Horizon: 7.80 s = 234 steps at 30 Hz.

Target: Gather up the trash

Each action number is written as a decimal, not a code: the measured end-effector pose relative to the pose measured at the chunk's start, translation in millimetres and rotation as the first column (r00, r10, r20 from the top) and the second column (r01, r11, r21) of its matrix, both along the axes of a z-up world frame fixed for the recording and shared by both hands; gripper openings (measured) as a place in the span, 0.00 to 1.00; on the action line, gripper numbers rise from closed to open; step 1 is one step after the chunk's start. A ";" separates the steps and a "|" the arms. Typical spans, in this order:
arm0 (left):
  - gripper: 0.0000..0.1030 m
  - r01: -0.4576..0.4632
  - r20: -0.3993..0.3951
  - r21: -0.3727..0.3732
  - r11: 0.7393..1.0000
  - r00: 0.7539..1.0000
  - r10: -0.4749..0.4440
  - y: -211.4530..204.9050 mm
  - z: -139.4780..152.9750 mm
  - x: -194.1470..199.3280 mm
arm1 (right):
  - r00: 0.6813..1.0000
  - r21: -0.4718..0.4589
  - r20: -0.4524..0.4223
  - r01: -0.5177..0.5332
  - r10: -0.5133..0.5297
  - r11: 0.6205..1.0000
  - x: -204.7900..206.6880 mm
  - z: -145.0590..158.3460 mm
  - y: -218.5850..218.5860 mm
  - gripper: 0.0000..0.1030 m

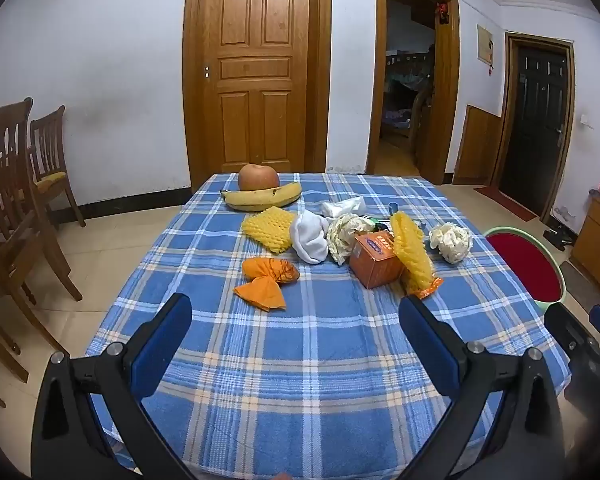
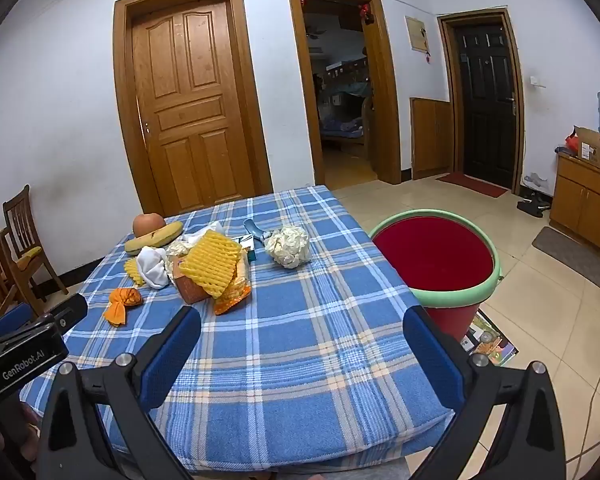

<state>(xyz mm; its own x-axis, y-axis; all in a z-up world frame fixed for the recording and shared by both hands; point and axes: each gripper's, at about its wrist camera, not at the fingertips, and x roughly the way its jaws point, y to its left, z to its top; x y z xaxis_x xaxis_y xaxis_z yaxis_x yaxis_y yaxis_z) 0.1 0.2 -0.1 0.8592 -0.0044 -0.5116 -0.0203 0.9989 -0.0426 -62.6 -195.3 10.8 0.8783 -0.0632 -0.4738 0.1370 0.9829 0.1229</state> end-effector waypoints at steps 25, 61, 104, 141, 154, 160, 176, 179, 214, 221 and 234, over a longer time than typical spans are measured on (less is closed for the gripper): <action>0.99 -0.001 0.008 -0.002 1.000 1.000 0.001 -6.5 10.9 -4.6 | 1.000 0.000 0.003 0.001 -0.001 1.000 -0.3 3.5 2.5 1.00; 0.99 0.008 0.021 -0.011 1.000 1.000 -0.008 3.1 14.8 -2.9 | 1.000 -0.002 0.005 0.001 -0.001 1.000 -3.1 7.8 3.2 1.00; 0.99 -0.019 -0.073 -0.007 1.000 0.997 0.019 26.7 -0.3 49.8 | 0.996 -0.035 -0.083 -0.030 0.027 0.999 39.9 4.8 2.6 1.00; 0.42 0.044 -0.346 -0.119 0.992 0.935 -0.083 46.2 -71.9 147.3 | 0.903 -0.071 -0.388 -0.230 0.185 0.971 232.0 -36.7 -3.7 0.60; 0.16 0.031 -0.318 -0.157 0.987 0.945 -0.081 40.5 -51.6 126.2 | 0.909 0.017 -0.331 -0.262 0.253 0.965 212.8 -32.1 -17.6 0.41; 0.16 0.087 -0.277 -0.164 0.983 0.952 -0.130 19.9 -28.9 119.9 | 0.925 0.033 -0.291 -0.246 0.244 0.969 190.9 -15.0 -32.4 0.41; 0.16 0.333 -0.201 -0.131 0.934 0.913 -0.354 -86.0 25.2 127.1 | 0.972 0.027 -0.206 -0.113 0.116 0.993 148.5 23.0 -102.7 0.41; 0.16 0.381 -0.200 -0.113 0.917 0.896 -0.397 -110.2 29.2 134.0 | 0.975 0.037 -0.201 -0.083 0.089 0.996 145.2 22.1 -119.4 0.42; 0.16 0.616 -0.321 -0.090 0.782 0.726 -0.609 -297.7 -26.4 195.8 | 0.949 0.101 -0.285 0.169 -0.134 0.980 146.0 -29.6 -257.8 0.62; 0.22 0.643 -0.328 -0.084 0.761 0.704 -0.630 -312.7 -29.6 193.0 | 0.950 0.127 -0.267 0.203 -0.164 0.971 136.6 -25.5 -267.7 0.65; 0.50 0.625 -0.309 -0.065 0.778 0.728 -0.611 -301.8 -21.2 188.2 | 0.952 0.151 -0.255 0.214 -0.171 0.965 127.5 -19.3 -267.4 0.66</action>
<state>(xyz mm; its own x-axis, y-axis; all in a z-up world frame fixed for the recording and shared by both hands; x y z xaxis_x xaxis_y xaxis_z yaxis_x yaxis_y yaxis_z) 188.3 -301.6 -21.3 0.4799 -0.4539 -0.7508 0.5980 0.7954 -0.0986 64.9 -462.7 -8.6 0.7179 -0.1169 -0.6862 0.3674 0.9009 0.2310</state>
